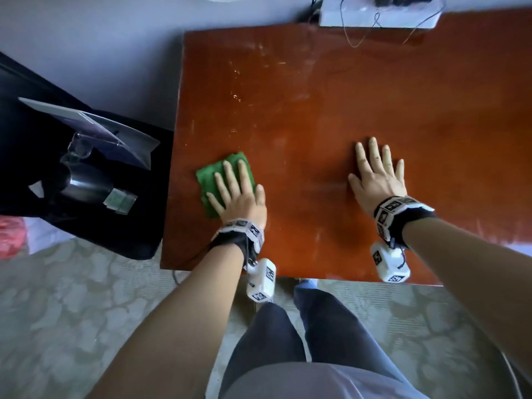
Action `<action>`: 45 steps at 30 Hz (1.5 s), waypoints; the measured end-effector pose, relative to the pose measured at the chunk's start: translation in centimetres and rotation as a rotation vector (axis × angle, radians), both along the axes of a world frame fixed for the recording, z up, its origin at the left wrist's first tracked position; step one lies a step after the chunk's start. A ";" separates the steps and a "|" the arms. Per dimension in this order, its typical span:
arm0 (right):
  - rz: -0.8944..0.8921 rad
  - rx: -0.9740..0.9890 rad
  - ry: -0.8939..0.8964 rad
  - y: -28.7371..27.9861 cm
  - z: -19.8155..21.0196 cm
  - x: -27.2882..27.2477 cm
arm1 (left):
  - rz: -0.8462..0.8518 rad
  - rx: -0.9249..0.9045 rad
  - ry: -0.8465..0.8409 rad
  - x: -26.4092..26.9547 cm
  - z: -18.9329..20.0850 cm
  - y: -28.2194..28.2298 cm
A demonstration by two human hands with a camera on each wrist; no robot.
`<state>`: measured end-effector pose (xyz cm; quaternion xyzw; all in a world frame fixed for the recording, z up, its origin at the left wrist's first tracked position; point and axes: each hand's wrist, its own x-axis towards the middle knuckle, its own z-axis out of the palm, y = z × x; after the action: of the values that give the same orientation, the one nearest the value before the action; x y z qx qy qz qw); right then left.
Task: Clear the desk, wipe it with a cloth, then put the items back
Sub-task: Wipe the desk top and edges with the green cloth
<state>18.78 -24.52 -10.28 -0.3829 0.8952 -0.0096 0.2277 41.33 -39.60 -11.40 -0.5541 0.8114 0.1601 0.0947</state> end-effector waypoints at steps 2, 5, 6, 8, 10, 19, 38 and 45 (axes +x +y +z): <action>0.054 -0.010 0.021 0.4 -0.2 -0.5 | -0.191 0.002 0.012 -1.2 0.2 4.1; 0.035 -0.014 0.031 0.3 -0.6 0.0 | -0.475 -0.003 0.027 -2.5 0.2 9.4; 0.017 -0.018 0.033 0.1 -0.7 0.2 | -0.511 0.004 0.020 -2.8 0.1 10.0; -0.009 -0.021 0.033 -0.3 -0.7 0.6 | -0.573 0.024 0.020 -2.9 0.2 9.4; -0.012 -0.005 0.026 -0.4 -0.7 0.7 | -0.626 0.001 0.020 -2.3 0.2 7.3; 0.005 0.033 0.026 -0.3 -0.7 0.2 | -0.111 0.030 -0.066 1.8 0.7 -2.3; 0.024 0.061 -0.018 -0.1 0.2 -0.3 | -0.219 0.053 -0.004 -4.2 1.1 -4.3; 0.044 0.046 -0.009 0.1 0.1 -0.4 | -0.319 0.083 -0.022 -3.5 1.1 2.7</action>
<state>18.42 -24.40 -10.13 -0.3973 0.8854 0.0142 0.2408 37.82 -36.89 -10.29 -0.4157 0.8806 0.1705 0.1504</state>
